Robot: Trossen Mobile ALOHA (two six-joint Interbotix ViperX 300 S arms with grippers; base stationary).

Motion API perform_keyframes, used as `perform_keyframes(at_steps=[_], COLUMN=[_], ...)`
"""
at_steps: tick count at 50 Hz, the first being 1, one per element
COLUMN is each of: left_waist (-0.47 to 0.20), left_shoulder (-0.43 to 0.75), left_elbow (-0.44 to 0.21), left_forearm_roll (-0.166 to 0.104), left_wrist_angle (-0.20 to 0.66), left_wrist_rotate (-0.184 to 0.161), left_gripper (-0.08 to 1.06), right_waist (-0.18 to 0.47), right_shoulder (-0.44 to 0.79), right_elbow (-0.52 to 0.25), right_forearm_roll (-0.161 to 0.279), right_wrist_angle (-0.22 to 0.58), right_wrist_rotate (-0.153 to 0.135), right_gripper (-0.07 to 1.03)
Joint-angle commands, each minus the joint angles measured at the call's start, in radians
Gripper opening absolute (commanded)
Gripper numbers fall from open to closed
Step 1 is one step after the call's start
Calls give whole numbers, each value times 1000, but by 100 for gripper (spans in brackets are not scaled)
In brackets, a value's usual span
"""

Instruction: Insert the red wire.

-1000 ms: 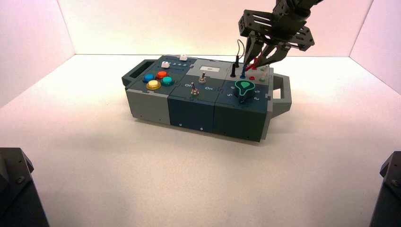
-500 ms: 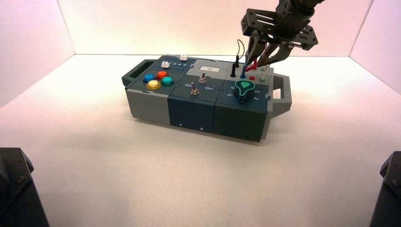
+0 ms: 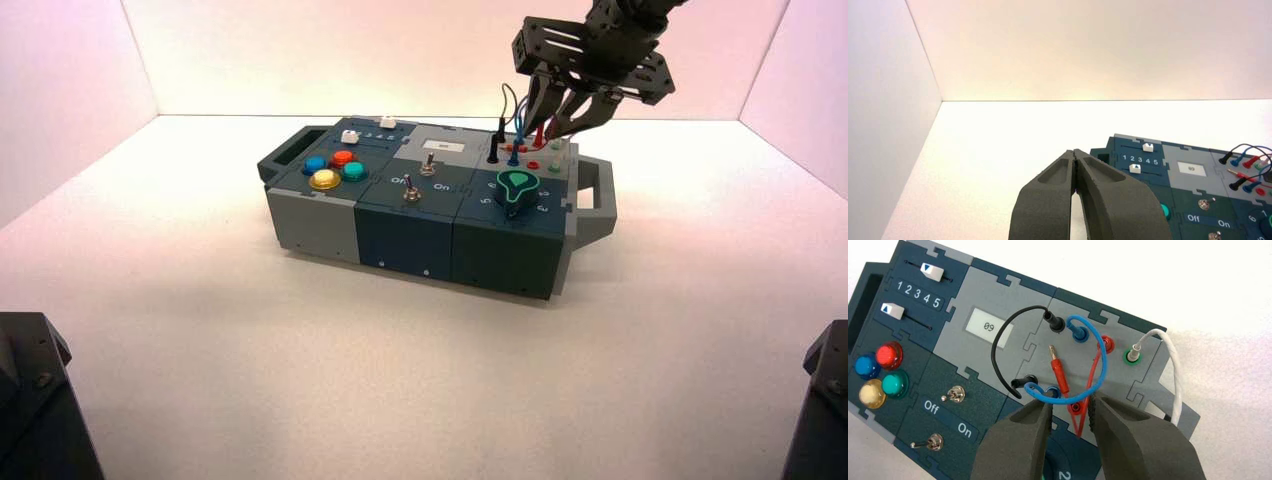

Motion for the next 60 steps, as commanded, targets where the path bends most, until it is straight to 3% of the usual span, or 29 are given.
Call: perform_keyframes(at_steps=[1,60], left_waist=[3,3], left_shoulder=[5,5], left_elbow=[-35,-35], left_forearm_roll=[2,2], left_wrist_angle=[-11,-18], left_wrist_rotate=[0,2], left_gripper=[-3,-3], right_waist=[-15,-15], right_shoulder=[-11,63], right_elbow=[-12,-51], right_forearm_roll=[-5,-3], right_wrist_angle=[-11,-41], right_wrist_rotate=[-3,2], right_gripper=[38,36])
